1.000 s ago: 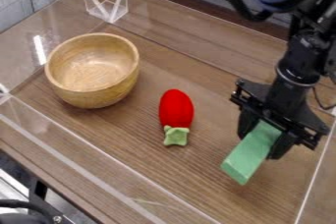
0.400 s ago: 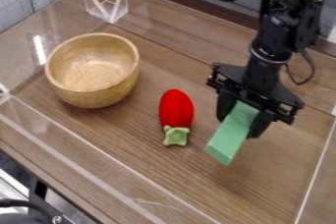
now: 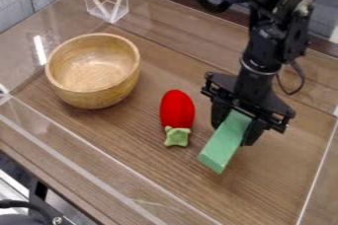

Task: Remove the green block from the brown bowl and put it on the table

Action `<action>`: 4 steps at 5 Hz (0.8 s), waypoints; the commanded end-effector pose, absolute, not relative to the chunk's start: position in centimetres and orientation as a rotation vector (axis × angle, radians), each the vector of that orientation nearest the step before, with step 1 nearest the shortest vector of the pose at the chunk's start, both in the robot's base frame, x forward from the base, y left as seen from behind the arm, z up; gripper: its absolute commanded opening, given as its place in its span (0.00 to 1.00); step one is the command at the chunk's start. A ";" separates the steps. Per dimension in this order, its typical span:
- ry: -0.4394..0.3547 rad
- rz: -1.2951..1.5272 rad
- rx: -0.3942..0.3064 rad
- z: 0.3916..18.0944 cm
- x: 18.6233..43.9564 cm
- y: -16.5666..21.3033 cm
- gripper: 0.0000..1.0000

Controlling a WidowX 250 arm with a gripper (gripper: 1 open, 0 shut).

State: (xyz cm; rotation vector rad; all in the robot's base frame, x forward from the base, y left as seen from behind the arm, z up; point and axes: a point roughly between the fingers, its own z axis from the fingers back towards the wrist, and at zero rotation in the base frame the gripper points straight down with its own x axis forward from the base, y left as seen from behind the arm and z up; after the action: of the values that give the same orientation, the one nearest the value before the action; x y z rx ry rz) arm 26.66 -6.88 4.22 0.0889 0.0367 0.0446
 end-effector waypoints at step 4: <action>-0.049 0.036 0.101 6.1 26.5 -10.3 0.00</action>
State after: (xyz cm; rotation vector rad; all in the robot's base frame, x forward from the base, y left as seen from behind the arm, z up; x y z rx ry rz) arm 25.59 -9.85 4.81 0.1209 0.0039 0.0370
